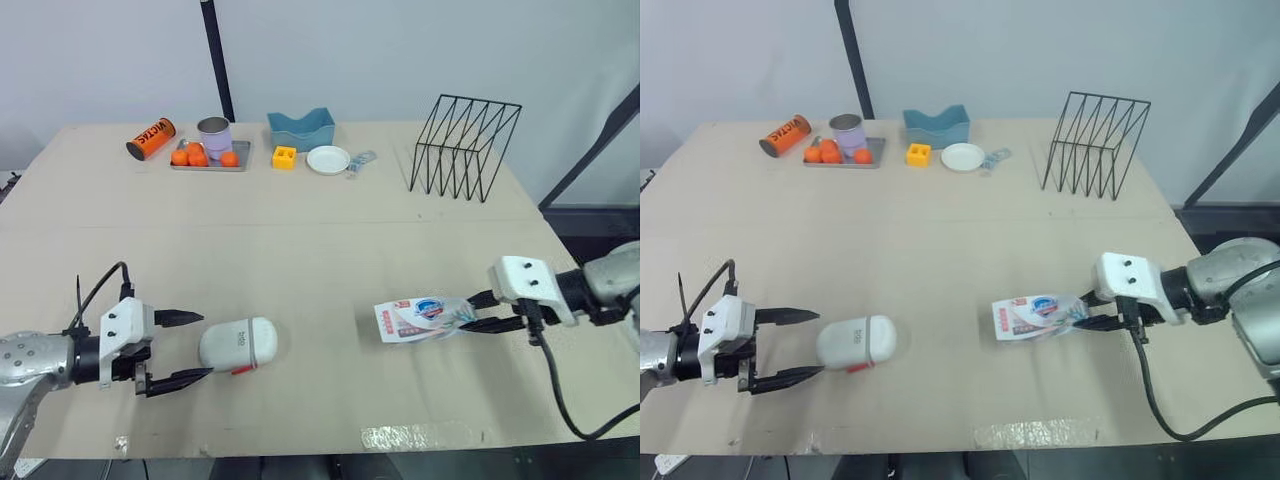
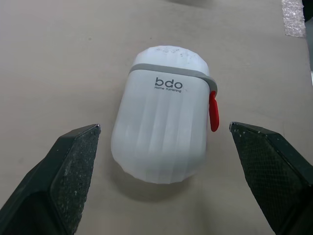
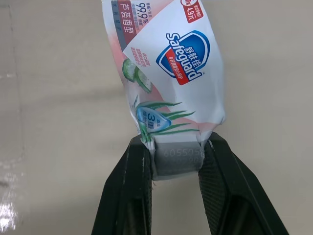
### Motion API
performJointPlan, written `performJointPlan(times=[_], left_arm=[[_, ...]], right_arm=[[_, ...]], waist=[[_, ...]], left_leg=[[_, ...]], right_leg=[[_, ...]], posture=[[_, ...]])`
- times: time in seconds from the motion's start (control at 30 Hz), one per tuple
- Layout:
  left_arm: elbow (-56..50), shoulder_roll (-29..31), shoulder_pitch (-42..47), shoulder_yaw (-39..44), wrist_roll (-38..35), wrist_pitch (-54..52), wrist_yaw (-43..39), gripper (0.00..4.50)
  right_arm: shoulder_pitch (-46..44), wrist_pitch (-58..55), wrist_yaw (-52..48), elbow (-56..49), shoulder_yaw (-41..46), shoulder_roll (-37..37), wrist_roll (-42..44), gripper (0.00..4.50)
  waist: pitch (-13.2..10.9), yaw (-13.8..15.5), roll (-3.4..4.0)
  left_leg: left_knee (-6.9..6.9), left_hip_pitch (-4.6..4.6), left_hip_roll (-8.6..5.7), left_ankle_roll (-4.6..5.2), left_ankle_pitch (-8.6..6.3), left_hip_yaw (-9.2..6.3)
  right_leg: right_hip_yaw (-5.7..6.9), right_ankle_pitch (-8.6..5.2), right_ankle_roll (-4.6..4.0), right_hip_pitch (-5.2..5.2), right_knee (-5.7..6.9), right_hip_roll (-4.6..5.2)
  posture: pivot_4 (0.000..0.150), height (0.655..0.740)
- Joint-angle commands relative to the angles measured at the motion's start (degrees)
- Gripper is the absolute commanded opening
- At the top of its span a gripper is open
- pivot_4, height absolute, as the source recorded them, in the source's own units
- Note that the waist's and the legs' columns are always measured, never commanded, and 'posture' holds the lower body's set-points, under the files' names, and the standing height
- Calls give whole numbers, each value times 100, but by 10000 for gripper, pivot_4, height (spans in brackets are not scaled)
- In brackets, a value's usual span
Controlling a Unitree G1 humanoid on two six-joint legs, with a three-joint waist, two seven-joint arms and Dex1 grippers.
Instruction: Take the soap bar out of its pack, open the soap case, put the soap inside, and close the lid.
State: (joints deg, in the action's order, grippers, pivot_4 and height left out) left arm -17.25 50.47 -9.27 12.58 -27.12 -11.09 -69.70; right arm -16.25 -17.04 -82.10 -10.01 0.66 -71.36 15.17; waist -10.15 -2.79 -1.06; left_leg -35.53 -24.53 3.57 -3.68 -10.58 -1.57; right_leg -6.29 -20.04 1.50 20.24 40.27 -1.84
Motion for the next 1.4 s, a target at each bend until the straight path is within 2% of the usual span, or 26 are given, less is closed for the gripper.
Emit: performJointPlan(times=[0.03, 0.2, 0.3, 0.4, 0.5, 0.6, 0.73, 0.83, 1.0, 1.23, 1.33, 1.4], left_arm=[[-85, -45, 65, -64, 9, 91, 16, 45000], [-81, -66, 106, -144, 19, 93, 56, 45000], [-67, -63, 133, -139, 8, 80, 63, 45000], [-65, -61, 141, -141, 14, 77, 67, 45000], [-67, -58, 122, -129, 16, 84, 66, 45000], [-60, -50, 127, -127, 20, 86, 61, 45000], [-58, -45, 130, -114, 5, 82, 61, 45000], [-81, -40, 127, -108, -19, 71, 48, 45000], [-140, -22, 107, -60, -117, 18, 10, 45000], [-271, 34, 47, 72, -305, -52, -76, 45000], [-272, 46, 34, 75, -264, -13, -89, 45000], [-233, 48, 48, 80, -242, 5, -95, 45000]], right_arm=[[-88, -49, 119, -383, -72, -185, -296, 8804], [88, -167, -4, -505, -20, -201, -116, 8804], [-147, -240, 384, -173, -176, -56, -461, 8804], [124, -113, 24, -311, 14, -254, -213, 8804], [-285, -405, 259, -61, 22, -43, -132, 8804], [240, -416, -304, -465, 293, -328, 297, 8804], [258, -236, -10, -63, 165, -324, -101, 8804], [536, -172, -236, -164, 324, -429, 47, 8804], [528, 61, -151, 519, 514, -508, -122, 8804], [873, 196, -313, 1077, 1164, -556, 95, 8804], [996, 353, -254, 1702, 1428, -486, 63, 8804], [774, 247, 58, 2170, 1450, -325, 50, 8804]], waist=[[0, 4, 0], [-1, 6, 1], [-1, 5, 2], [-2, 5, 3], [-3, -5, 5], [-3, 6, 6], [-3, 15, 6], [-3, 13, 6], [-3, 13, 7], [-3, 12, 7], [-3, 11, 7], [-3, 9, 5]], left_leg=[[0, 0, 0, 0, 0, -1], [0, -3, -5, 0, 0, 0], [0, -2, -5, 0, 0, -1], [-3, -1, -5, 0, 0, 2], [0, -3, -4, 1, -1, 1], [-1, -1, -4, 1, -1, 3], [-2, -5, -8, 2, -1, -2], [-6, -1, -9, 2, -1, 0], [-6, -1, -10, 2, -1, 1], [-5, -1, -9, 2, -1, 1], [-6, 1, -10, 2, -1, 1], [-6, 2, -11, 2, -1, 2]], right_leg=[[0, 0, 0, 0, 0, 0], [0, -2, 2, 1, 0, 7], [1, -2, 2, 0, 0, 6], [1, -2, 1, 0, 0, 8], [2, -3, 1, 2, 0, 7], [1, -1, -2, 2, 2, 7], [5, -4, 1, 0, 1, 12], [6, -4, 1, -3, 1, 13], [5, -4, 2, -3, 1, 13], [5, -4, 2, -3, 2, 12], [4, -4, 2, -7, 2, 12], [3, -4, 2, -7, 1, 12]], posture=[[1500, 7400], [1500, 7400], [1500, 7400], [1500, 7400], [1500, 7400], [1500, 7400], [1500, 7400], [1500, 7400], [1500, 7400], [1500, 7400], [1500, 7400], [1500, 7400]])
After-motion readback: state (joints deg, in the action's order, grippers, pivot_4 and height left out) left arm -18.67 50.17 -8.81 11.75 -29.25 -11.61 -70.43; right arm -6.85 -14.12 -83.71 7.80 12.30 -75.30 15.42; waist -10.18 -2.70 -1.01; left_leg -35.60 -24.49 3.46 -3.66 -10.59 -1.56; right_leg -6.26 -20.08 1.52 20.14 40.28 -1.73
